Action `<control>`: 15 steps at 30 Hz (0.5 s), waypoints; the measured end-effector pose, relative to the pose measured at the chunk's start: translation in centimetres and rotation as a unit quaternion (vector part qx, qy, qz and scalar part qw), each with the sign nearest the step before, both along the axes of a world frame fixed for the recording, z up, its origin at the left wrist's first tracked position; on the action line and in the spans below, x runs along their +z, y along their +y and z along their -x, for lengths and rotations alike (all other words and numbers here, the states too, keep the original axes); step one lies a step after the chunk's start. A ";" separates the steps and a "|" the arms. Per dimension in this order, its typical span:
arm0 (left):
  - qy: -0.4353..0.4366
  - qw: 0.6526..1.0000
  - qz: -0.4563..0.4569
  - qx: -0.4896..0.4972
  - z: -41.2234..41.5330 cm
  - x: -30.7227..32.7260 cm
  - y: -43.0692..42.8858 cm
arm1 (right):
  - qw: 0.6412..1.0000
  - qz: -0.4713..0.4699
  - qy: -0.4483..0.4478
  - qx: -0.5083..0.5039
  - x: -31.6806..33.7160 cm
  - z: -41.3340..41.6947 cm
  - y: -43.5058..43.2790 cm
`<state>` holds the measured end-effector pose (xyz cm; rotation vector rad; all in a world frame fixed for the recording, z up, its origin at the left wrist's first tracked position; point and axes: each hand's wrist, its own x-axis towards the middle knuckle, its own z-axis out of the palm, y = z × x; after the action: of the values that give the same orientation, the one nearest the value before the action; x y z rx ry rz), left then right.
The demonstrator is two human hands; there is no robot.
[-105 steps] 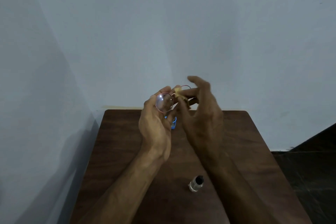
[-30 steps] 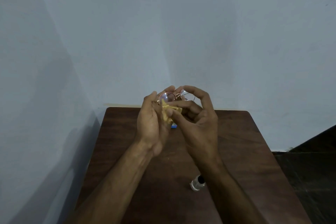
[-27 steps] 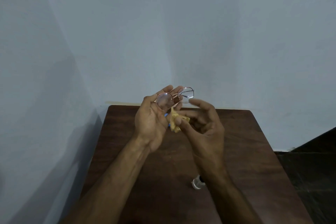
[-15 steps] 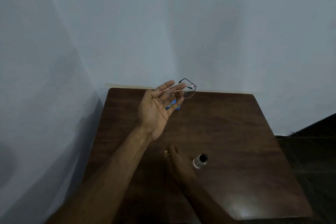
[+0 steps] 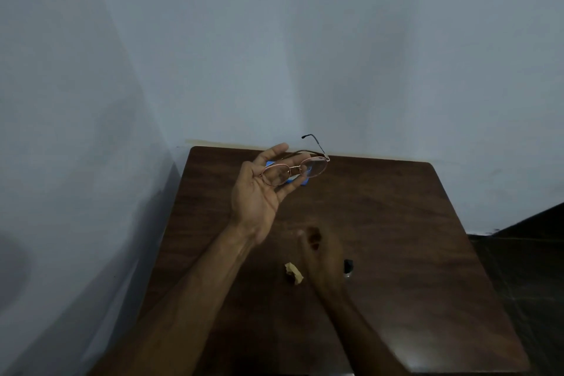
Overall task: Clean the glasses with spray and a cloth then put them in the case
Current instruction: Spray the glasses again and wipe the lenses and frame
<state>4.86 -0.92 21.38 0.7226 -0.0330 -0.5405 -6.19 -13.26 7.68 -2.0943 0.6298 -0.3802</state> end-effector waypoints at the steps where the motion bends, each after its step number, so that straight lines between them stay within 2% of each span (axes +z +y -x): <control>1: -0.015 1.000 -0.004 -0.001 0.0 0.1 0.1 | 0.995 -0.079 -0.055 -0.039 3.2 -0.7 -0.4; 4: -0.073 0.997 -0.020 -0.004 0.2 0.6 0.3 | 0.940 -0.299 -0.157 -0.040 12.1 -2.7 -2.6; 6: -0.123 0.992 -0.036 -0.004 0.5 1.0 0.3 | 0.912 -0.374 -0.168 -0.005 16.1 -3.5 -3.8; 8: -0.173 0.983 -0.059 0.001 0.6 1.5 0.3 | 0.910 -0.378 -0.165 0.030 17.9 -3.8 -4.5; 11: -0.244 0.965 -0.100 0.015 0.6 2.2 0.6 | 0.922 -0.336 -0.175 0.077 18.7 -3.4 -4.7; 15: -0.357 0.915 -0.187 0.029 0.6 2.7 1.5 | 0.929 -0.301 -0.192 0.094 18.8 -2.9 -4.9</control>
<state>4.24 0.61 24.05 1.2660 -0.6031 -0.1977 -3.33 -18.19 26.48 -1.4215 0.2598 -0.4099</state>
